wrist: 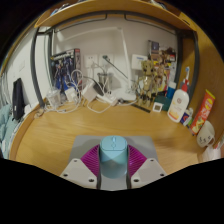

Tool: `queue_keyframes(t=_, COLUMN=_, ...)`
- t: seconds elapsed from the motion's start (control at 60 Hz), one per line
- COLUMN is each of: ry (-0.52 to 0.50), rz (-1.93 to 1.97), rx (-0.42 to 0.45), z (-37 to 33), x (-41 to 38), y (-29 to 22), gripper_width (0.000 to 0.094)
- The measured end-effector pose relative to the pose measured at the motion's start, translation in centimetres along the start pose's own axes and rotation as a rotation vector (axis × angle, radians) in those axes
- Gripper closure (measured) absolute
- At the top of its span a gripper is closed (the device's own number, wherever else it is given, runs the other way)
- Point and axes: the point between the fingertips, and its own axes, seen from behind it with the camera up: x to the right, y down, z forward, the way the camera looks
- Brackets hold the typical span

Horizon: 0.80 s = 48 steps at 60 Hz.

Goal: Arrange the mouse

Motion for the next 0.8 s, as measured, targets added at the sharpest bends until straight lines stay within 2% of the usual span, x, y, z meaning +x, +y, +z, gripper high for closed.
queue_keyframes(t=0.2, ry=0.002, rz=0.013, rx=-0.081, z=1.5, x=0.1, y=4.7, gripper_width=0.0558)
queue_keyframes(t=0.217, ry=0.003, rz=0.013, rx=-0.068, z=1.5, x=0.1, y=4.6, gripper_width=0.0555)
queue_keyframes(t=0.233, ry=0.002, rz=0.019, rx=-0.057, z=1.5, x=0.0, y=4.5, gripper_width=0.0513)
queue_keyframes(t=0.317, ry=-0.003, rz=0.049, rx=-0.046, z=1.6, x=0.1, y=4.6, gripper_width=0.0481)
queue_keyframes(t=0.417, ry=-0.003, rz=0.018, rx=-0.074, z=1.7, x=0.1, y=4.8, gripper_width=0.0412)
queue_keyframes(t=0.45, ry=0.004, rz=-0.004, rx=-0.085, z=1.6, x=0.2, y=4.8, gripper_width=0.0352)
queue_keyframes(t=0.533, ry=-0.029, rz=-0.029, rx=-0.093, z=0.7, x=-0.5, y=4.2, gripper_width=0.0105)
queue_keyframes(t=0.567, ry=-0.051, rz=-0.027, rx=-0.084, z=0.1, x=-1.0, y=3.6, gripper_width=0.0064)
queue_keyframes(t=0.8, ry=-0.051, rz=-0.042, rx=-0.034, z=-8.2, x=0.6, y=-1.9, gripper_width=0.0071)
